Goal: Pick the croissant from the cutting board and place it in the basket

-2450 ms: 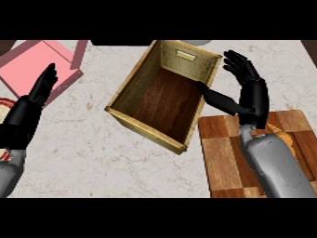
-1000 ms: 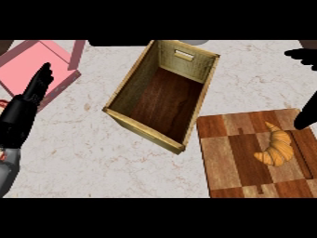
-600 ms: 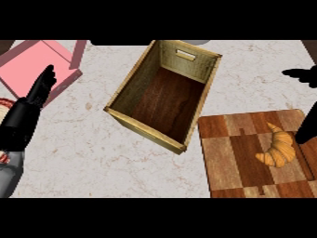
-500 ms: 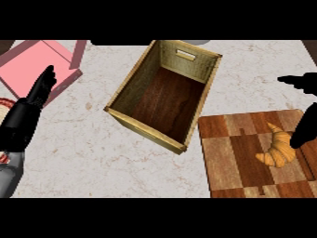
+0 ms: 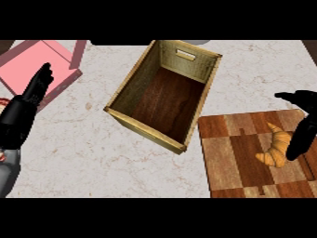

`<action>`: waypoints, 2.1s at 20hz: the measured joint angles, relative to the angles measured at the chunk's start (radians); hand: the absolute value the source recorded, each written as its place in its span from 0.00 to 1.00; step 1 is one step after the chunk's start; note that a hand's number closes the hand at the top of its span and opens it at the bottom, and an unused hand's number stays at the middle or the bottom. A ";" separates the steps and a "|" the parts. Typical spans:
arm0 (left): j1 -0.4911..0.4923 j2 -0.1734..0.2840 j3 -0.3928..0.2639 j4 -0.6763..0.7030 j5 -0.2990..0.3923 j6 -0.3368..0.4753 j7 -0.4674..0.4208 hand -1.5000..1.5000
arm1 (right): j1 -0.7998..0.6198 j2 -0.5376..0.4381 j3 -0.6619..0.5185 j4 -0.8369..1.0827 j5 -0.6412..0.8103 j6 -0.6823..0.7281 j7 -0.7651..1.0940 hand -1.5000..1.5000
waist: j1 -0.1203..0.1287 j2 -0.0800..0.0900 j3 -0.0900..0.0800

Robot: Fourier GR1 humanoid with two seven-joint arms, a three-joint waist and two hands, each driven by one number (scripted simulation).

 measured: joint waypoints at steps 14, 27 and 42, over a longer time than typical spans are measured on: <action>0.004 -0.074 0.050 0.007 -0.074 -0.053 -0.005 0.50 | 0.139 0.114 -0.104 -0.022 0.259 -0.006 -0.085 0.00 | -0.002 0.000 0.000; -0.006 -0.112 0.124 -0.011 -0.113 -0.119 0.009 0.50 | 0.195 0.243 -0.195 0.032 0.432 0.012 -0.170 0.00 | 0.000 0.000 0.000; -0.020 -0.169 0.155 -0.016 -0.167 -0.150 0.030 0.50 | 0.246 0.302 -0.306 0.098 0.567 0.011 -0.268 1.00 | -0.001 -0.004 -0.007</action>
